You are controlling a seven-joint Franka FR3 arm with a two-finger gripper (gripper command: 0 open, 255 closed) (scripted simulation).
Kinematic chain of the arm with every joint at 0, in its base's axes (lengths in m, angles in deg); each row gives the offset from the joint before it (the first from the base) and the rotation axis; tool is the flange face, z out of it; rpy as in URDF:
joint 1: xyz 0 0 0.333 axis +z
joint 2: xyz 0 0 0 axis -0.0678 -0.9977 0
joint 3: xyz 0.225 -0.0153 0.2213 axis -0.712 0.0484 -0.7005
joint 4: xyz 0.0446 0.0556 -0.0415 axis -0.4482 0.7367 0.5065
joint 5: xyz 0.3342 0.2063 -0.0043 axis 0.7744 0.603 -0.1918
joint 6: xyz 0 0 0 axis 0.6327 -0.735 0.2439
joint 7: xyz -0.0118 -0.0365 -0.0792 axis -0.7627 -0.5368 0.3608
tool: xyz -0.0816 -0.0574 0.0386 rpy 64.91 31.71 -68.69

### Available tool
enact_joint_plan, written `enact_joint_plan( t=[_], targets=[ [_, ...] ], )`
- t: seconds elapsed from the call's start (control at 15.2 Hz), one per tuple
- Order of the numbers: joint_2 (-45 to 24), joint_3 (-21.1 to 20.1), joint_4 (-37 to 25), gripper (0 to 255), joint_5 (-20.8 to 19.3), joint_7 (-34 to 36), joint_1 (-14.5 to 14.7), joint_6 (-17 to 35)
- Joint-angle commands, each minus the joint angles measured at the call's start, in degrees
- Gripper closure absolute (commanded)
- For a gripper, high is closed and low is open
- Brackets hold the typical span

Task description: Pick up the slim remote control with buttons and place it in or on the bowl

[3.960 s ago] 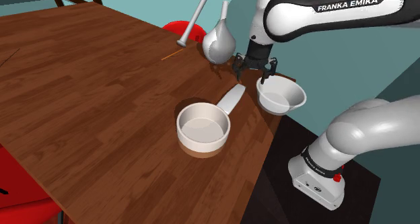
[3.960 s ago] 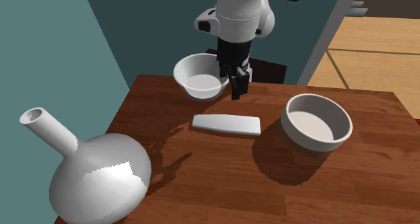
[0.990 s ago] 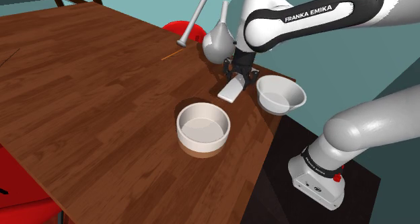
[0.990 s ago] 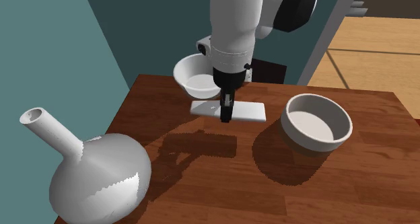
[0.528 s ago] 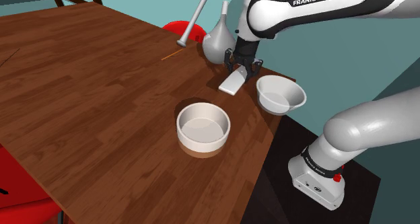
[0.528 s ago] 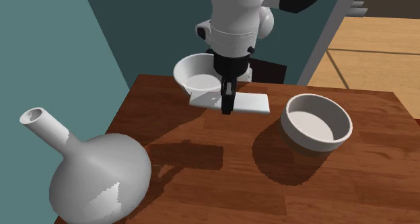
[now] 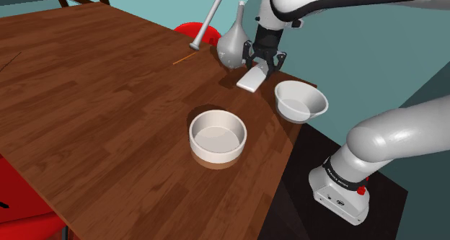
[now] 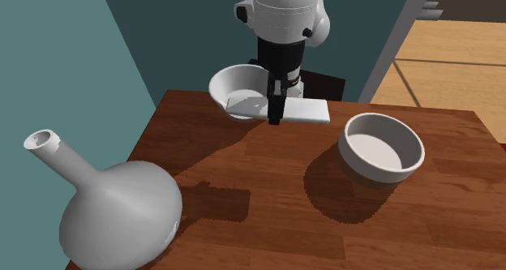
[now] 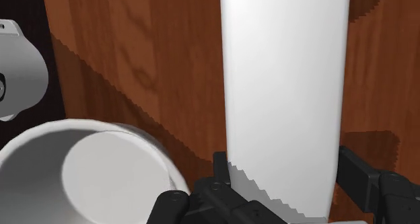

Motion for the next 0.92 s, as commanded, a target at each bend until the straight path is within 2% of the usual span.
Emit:
enact_joint_plan(
  t=[0.0,0.4,0.86],
  targets=[
    [2.09,1.27,0.87,255,0.05,-1.27,0.01,-1.34],
    [12.99,8.32,9.35,255,-1.26,-8.69,-0.46,-4.59],
    [24.18,17.14,16.44,255,-6.47,-17.29,-3.13,-9.38]
  ],
)
